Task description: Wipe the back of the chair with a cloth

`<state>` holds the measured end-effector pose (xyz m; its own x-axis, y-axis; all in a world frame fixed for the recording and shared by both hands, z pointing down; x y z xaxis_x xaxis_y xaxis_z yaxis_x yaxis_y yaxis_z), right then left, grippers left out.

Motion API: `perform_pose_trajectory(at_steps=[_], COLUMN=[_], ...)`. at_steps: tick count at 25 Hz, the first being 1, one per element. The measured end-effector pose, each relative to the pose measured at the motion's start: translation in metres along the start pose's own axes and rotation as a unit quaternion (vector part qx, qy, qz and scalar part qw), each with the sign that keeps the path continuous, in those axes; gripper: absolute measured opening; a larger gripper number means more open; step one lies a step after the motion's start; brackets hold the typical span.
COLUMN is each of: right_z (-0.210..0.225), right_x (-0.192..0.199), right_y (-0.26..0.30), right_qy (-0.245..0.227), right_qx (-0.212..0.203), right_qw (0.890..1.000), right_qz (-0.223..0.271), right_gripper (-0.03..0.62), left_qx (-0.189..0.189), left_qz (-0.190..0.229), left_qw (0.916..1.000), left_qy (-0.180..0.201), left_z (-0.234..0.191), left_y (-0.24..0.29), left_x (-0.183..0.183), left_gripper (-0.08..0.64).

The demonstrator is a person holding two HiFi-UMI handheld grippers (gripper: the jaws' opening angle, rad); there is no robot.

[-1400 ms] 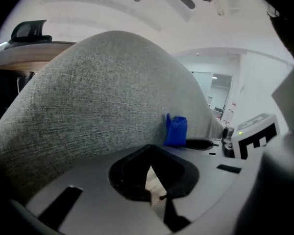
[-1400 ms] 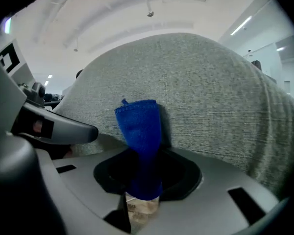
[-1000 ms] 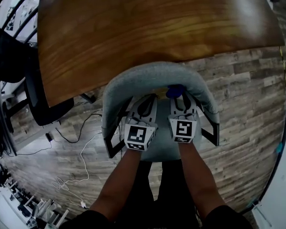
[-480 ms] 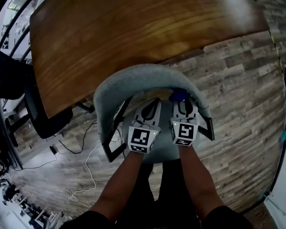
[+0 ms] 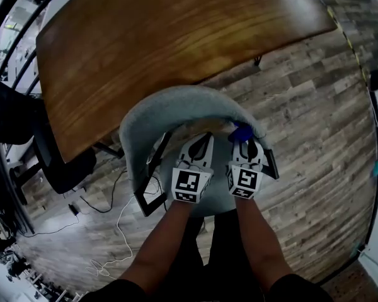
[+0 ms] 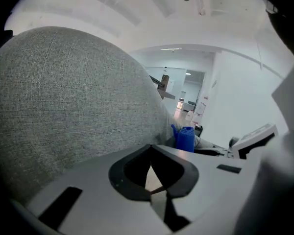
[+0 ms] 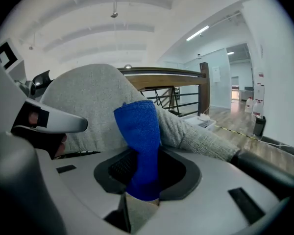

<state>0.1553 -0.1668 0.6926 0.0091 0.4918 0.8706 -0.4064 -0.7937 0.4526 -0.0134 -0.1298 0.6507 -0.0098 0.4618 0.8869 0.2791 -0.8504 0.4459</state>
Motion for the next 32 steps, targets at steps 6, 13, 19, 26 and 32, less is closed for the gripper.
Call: perform_pose_trajectory(at_steps=[6,13,19,26,32], right_z=[0.006,0.001,-0.013,-0.023,-0.050], right_x=[0.002,-0.025,-0.067,-0.125,-0.155], right_y=[-0.011,-0.032,-0.065,-0.102,-0.134], right_qy=[0.010,-0.011,-0.071,-0.098,-0.110], right_qx=[0.020,-0.005,-0.078,-0.160,-0.221], right_qw=[1.000,1.000,0.994,0.979,0.965], right_qz=[0.006,0.016,0.035,0.079,0.086], right_gripper=[0.120,0.120,0.120,0.120,0.120], left_qx=[0.018,0.013,-0.028,-0.076,-0.073], left_qz=[-0.001,0.009,0.032,0.064,0.097], left_qw=[0.9998,0.9998,0.9991,0.9951,0.9926], left_qy=[0.007,0.013,0.009,0.003,-0.001], left_z=[0.011,0.014,0.009,0.023,0.054], left_y=[-0.003,-0.023,-0.057,-0.111,-0.157], left_x=[-0.003,-0.021,-0.057,-0.114,-0.149], left_gripper=[0.006,0.006,0.006,0.006,0.006])
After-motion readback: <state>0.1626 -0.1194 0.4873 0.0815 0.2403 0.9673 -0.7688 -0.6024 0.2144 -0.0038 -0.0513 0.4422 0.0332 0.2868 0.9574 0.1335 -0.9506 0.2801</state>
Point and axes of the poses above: the fingertips, and each gripper's own axes: y forward along the fingers, z to its right, x out of its underside, the point moved 10 cm from there along -y, backward along the fingers, and after that the axes turned 7 degrees about y, right-handed, at the moved point
